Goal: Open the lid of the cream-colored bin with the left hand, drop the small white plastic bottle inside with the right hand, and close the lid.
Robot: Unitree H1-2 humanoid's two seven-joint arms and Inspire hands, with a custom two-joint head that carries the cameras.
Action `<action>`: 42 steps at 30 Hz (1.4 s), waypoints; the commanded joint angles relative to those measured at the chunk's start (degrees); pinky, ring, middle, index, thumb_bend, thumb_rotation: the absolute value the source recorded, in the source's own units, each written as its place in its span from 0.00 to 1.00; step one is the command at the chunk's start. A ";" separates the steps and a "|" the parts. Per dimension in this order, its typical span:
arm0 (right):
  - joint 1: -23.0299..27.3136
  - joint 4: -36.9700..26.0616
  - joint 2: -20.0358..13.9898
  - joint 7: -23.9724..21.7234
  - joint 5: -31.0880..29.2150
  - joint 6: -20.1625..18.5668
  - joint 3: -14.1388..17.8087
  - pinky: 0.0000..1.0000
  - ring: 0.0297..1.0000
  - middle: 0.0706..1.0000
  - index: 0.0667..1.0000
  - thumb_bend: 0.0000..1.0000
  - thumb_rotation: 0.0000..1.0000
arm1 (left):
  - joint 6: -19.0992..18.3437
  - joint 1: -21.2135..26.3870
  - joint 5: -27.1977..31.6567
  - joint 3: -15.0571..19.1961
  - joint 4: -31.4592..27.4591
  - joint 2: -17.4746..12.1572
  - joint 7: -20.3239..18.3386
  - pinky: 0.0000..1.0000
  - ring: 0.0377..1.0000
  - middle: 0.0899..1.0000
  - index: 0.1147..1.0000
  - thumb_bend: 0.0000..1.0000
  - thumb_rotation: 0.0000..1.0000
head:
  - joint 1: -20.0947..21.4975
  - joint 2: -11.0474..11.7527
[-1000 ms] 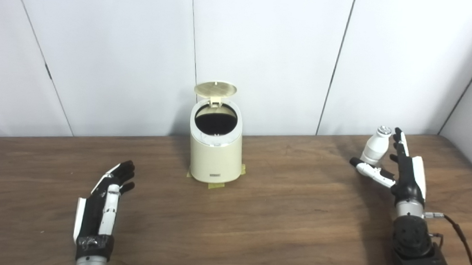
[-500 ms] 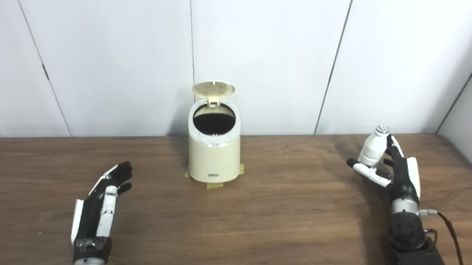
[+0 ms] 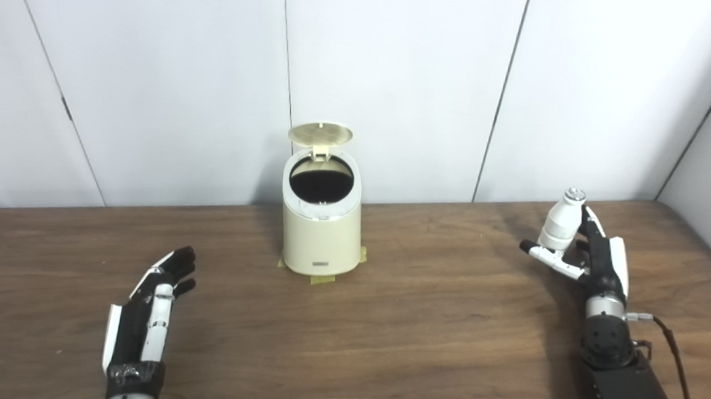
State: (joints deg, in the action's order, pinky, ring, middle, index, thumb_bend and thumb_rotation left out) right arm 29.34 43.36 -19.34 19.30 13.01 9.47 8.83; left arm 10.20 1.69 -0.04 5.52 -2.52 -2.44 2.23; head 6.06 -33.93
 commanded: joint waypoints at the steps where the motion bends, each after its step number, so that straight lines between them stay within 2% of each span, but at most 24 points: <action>1: 4.20 0.42 -2.17 1.39 -0.32 2.66 0.07 0.83 0.89 0.88 0.88 0.91 0.33 | 0.82 -0.71 -0.07 0.10 0.64 -0.57 -0.01 0.82 0.85 0.82 0.80 0.16 0.81 | 0.04 -0.04; 9: 6.52 3.94 -2.23 2.95 -0.70 3.72 -0.28 0.78 0.86 0.86 0.84 0.94 0.32 | 0.49 -0.93 -0.27 0.03 0.07 -0.42 0.10 0.81 0.84 0.82 0.80 0.15 0.80 | -0.55 -0.19; 13: 7.43 5.47 -2.26 3.25 -0.91 4.20 -0.67 0.79 0.87 0.86 0.84 0.93 0.31 | -0.28 -1.14 -0.85 -0.03 -0.57 -0.26 0.42 0.82 0.85 0.82 0.80 0.15 0.81 | -0.63 -0.25; 16: 7.94 6.32 -2.31 3.49 -1.13 4.38 -0.96 0.80 0.87 0.86 0.84 0.94 0.34 | -0.79 -1.13 -0.92 -0.04 -0.82 -0.12 0.57 0.82 0.84 0.82 0.80 0.15 0.83 | -0.63 -0.25; 21: 8.67 7.90 -2.12 5.04 -1.70 5.55 -0.73 0.80 0.86 0.84 0.81 0.91 0.31 | 1.08 -0.85 -0.81 -0.13 0.50 -0.54 0.23 0.81 0.85 0.82 0.80 0.15 0.84 | -0.67 -0.19; 23: 8.96 8.23 -1.83 7.38 -1.23 5.36 -0.63 0.70 0.76 0.76 0.77 0.83 0.19 | 0.61 -0.91 -0.79 -0.08 0.37 -0.42 0.32 0.81 0.84 0.82 0.80 0.15 0.83 | -0.69 -0.20; 24: 9.25 8.75 -1.59 9.16 -1.17 5.87 -0.39 0.68 0.75 0.75 0.76 0.82 0.17 | 0.66 -0.96 -0.93 -0.15 0.39 -0.53 0.25 0.81 0.84 0.82 0.80 0.16 0.83 | -0.69 -0.20; 26: 9.64 9.66 -1.42 11.71 -1.00 7.13 -0.36 0.55 0.62 0.63 0.69 0.77 0.05 | 0.99 -0.99 -1.07 -0.26 0.52 -0.70 0.12 0.82 0.85 0.82 0.81 0.16 0.85 | -0.59 -0.15; 27: 9.89 10.36 -1.43 13.46 -0.59 8.10 -0.53 0.52 0.60 0.62 0.68 0.76 0.03 | 0.89 -0.99 -1.29 -0.25 0.48 -0.66 0.27 0.82 0.85 0.82 0.81 0.16 0.86 | -0.59 -0.15; 28: 10.10 11.12 -1.53 15.14 0.01 9.22 -0.86 0.47 0.55 0.52 0.59 0.65 0.02 | 0.70 -0.98 -1.25 -0.24 0.39 -0.59 0.33 0.81 0.84 0.82 0.80 0.16 0.86 | -0.59 -0.15; 29: 10.31 11.80 -1.62 16.35 0.41 10.08 -1.14 0.39 0.46 0.45 0.53 0.57 0.01 | 0.55 -0.97 -1.22 -0.23 0.33 -0.53 0.36 0.81 0.84 0.82 0.80 0.15 0.85 | -0.54 -0.16; 31: 10.65 13.07 -1.77 18.16 0.83 11.85 -1.60 0.32 0.39 0.41 0.51 0.54 0.00 | 0.64 -0.96 -1.08 -0.28 0.33 -0.57 0.20 0.81 0.84 0.82 0.80 0.15 0.85 | -0.54 -0.16; 32: 10.83 13.74 -1.80 18.67 0.68 12.84 -1.67 0.31 0.38 0.40 0.50 0.53 0.00 | 0.70 -0.95 -1.10 -0.29 0.36 -0.59 0.17 0.82 0.85 0.82 0.80 0.14 0.85 | -0.54 -0.16; 36: 11.00 14.70 -1.79 18.96 -0.15 14.78 -1.69 0.40 0.44 0.42 0.48 0.52 0.00 | 1.35 -0.70 -1.17 -0.21 1.08 -0.48 0.40 0.81 0.84 0.81 0.79 0.16 0.81 | -0.25 -0.03; 42: 10.33 13.17 -1.57 18.43 -0.76 13.72 -1.47 0.41 0.44 0.43 0.48 0.52 0.00 | 0.87 -0.67 -1.23 -0.39 1.18 -0.73 0.12 0.83 0.85 0.82 0.80 0.16 0.81 | -0.13 -0.02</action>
State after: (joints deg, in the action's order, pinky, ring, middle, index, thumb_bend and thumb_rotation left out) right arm 37.03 58.72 -19.49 37.37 12.48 21.41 7.13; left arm 10.21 1.39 -0.65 5.20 -2.81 -2.55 2.29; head 5.89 -33.93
